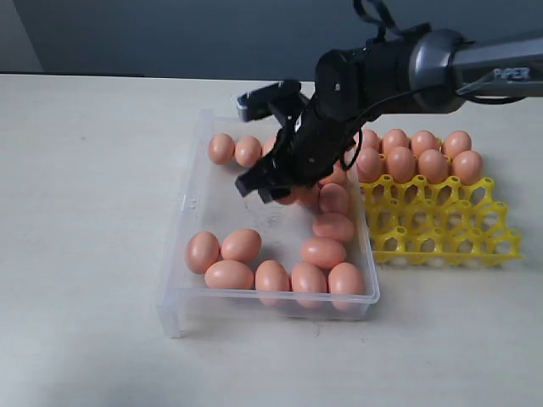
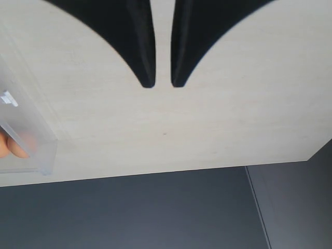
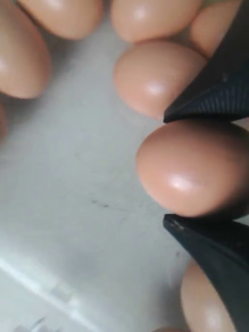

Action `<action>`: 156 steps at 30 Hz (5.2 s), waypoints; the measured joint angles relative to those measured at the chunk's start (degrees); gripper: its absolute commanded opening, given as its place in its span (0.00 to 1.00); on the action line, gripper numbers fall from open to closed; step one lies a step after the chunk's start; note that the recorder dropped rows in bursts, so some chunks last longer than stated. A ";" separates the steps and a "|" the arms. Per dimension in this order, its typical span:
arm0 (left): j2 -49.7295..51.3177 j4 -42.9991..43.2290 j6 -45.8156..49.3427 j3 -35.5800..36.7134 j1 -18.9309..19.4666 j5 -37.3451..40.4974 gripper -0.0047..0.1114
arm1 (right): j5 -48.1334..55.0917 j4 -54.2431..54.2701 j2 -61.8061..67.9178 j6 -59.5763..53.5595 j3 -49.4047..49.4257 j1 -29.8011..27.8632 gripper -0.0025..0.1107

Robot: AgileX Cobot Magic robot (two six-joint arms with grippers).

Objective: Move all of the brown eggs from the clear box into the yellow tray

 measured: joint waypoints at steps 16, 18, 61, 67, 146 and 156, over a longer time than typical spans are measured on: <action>0.00 0.00 0.00 0.00 0.00 0.00 0.15 | -44.58 3.62 -21.57 13.21 36.38 -6.93 0.04; 0.00 0.00 0.00 0.00 0.00 0.00 0.15 | -49.81 4.06 -21.70 13.35 40.42 -7.18 0.04; 0.00 0.00 0.00 0.00 0.00 0.00 0.15 | -64.97 12.62 -20.89 5.98 43.26 -7.18 0.29; 0.00 0.00 0.00 0.00 0.00 0.00 0.15 | -54.80 13.05 -23.35 3.04 38.45 -7.18 0.03; 0.00 0.00 0.00 0.00 0.00 0.00 0.15 | -5.05 35.45 1.00 -10.85 10.25 1.08 0.02; 0.00 0.00 0.00 0.00 0.00 0.00 0.15 | -15.99 34.83 -4.93 -10.85 11.25 1.08 0.02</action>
